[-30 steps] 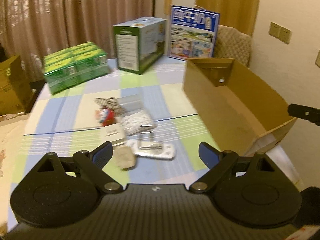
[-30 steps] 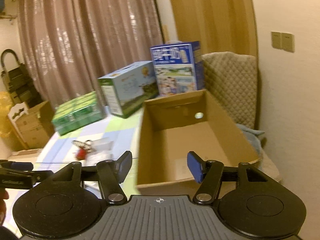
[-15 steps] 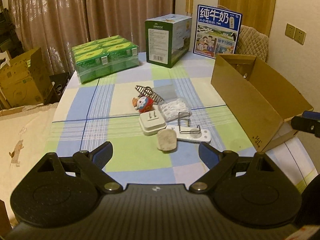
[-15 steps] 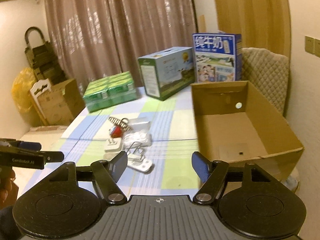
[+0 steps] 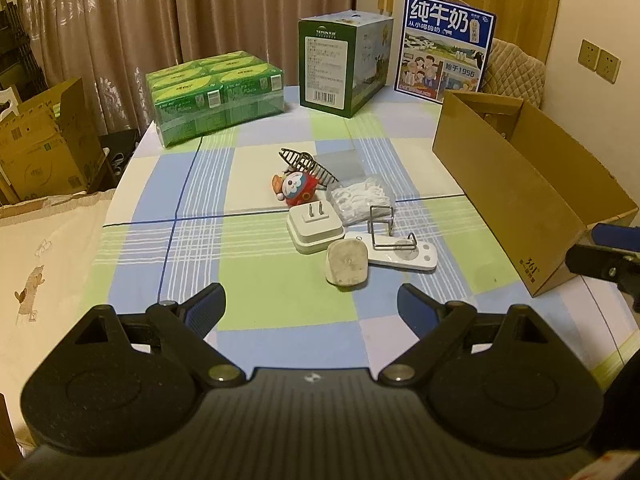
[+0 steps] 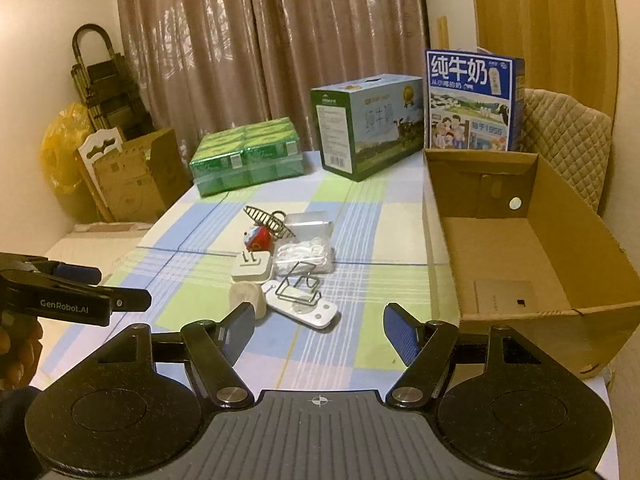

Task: Organize rigid objects
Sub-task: 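Withdraw both tools from the box back over the table objects, then grasp the white Midea remote with the right tool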

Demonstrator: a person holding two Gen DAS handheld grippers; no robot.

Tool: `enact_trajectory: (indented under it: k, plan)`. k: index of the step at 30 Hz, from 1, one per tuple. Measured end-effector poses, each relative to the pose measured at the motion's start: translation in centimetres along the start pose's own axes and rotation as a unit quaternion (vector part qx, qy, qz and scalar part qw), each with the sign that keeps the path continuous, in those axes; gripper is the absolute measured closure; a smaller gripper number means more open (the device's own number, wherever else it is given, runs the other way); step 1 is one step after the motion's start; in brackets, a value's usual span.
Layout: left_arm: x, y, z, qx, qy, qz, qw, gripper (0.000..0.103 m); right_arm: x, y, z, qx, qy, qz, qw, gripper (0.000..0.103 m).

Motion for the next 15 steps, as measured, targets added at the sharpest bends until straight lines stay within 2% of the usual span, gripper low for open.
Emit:
enact_trajectory:
  k: [15]
  plan:
    - [-0.2,-3.2,0.3,-0.002,-0.014,0.012,0.9998,0.014,1.0,-4.5,1.1,-0.015,0.043,0.028,0.999,0.035]
Point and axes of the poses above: each gripper's, at about its wrist camera, not at the fingertips, and y roughly against the way its jaws point, z to its left, x to its underside, the point moved 6 cm from there along -y, roughly the way its jaws point, and after that the axes turned 14 degrees about y, right-handed, at the moved point
